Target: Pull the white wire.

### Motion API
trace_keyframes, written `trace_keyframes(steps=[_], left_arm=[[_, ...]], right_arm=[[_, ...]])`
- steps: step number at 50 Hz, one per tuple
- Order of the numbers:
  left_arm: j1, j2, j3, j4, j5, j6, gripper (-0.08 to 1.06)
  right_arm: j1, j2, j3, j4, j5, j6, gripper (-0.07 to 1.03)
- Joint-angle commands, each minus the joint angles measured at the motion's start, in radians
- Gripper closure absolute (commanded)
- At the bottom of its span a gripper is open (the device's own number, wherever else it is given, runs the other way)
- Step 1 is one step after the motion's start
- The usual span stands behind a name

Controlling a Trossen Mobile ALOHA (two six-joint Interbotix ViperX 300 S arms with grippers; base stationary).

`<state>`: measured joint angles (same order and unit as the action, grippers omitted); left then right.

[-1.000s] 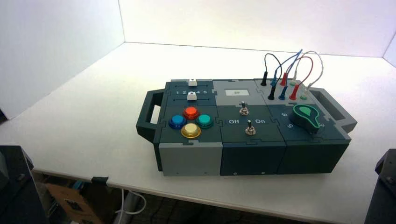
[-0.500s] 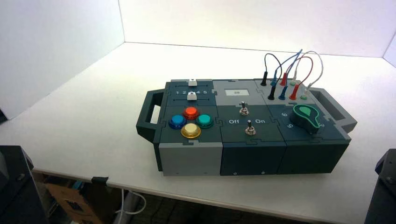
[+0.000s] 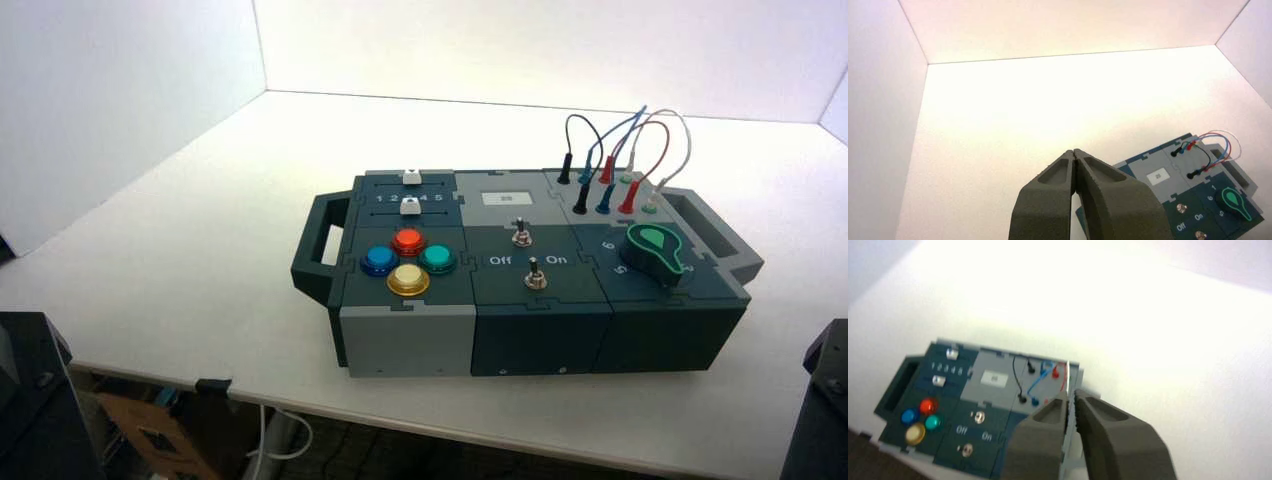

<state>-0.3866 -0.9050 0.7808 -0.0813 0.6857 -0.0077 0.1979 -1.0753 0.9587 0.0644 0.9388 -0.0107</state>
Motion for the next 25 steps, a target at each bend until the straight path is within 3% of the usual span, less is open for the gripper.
trace_keyframes(steps=[1,10,16,25], left_arm=[[0.002,0.003,-0.029,0.000,-0.021,0.003,1.01],[0.002,0.003,-0.029,0.000,-0.034,0.009,1.01],[0.003,0.006,-0.031,0.000,-0.041,0.009,1.01],[0.003,0.017,-0.032,0.000,-0.054,0.011,1.01]], right_arm=[[-0.005,0.094,-0.061,0.015,0.041,0.008,0.76],[-0.005,0.153,-0.098,0.072,0.127,0.038,0.75],[-0.005,0.152,-0.103,0.109,0.186,0.075,0.59],[-0.005,0.153,-0.081,0.150,0.239,0.106,0.59]])
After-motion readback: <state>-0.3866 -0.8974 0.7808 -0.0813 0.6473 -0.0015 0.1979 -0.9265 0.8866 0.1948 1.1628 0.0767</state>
